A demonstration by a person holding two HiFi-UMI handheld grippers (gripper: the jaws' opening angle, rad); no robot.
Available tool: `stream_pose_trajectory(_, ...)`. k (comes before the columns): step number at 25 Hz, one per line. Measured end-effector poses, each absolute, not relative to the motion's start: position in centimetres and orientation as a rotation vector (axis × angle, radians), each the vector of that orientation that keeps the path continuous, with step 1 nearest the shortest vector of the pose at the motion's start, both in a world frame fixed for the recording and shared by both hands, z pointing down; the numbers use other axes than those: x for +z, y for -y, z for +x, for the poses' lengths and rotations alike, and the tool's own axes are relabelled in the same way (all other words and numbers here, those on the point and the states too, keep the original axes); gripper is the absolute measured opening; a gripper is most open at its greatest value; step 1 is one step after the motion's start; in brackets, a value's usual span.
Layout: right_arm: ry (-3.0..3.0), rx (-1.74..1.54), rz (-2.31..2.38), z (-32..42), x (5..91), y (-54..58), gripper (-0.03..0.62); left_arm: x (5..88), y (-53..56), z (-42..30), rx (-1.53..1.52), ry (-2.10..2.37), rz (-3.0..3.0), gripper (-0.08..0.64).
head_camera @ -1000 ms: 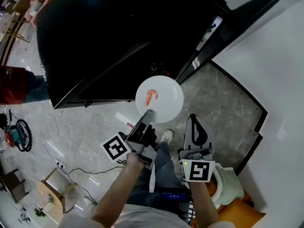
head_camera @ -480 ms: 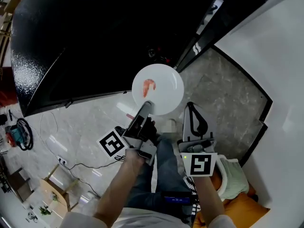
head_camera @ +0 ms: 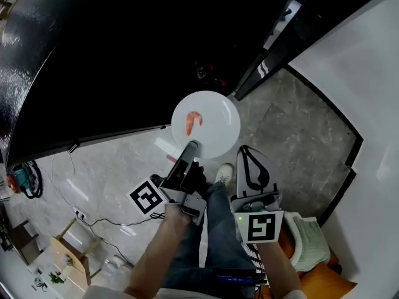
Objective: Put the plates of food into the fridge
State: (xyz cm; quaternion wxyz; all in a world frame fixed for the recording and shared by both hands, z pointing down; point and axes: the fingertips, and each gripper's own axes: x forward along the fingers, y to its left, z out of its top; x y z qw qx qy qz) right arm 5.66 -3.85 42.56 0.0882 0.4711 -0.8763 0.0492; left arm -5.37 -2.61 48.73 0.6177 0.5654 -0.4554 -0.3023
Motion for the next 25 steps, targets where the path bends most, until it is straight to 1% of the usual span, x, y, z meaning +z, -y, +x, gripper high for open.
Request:
stream_pose_trajectory(14,2.636,0.083,1.375,4.9,42.9,4.2,0.009,48.9,2.9,-5.9,-0.732,1.079,1.266,0.015)
stream_pose_trajectory(25,2.643,0.110,1.290,3.1,45.4,5.4,0.009,50.8,5.3,-6.9,-0.724,1.120,1.248,0.015)
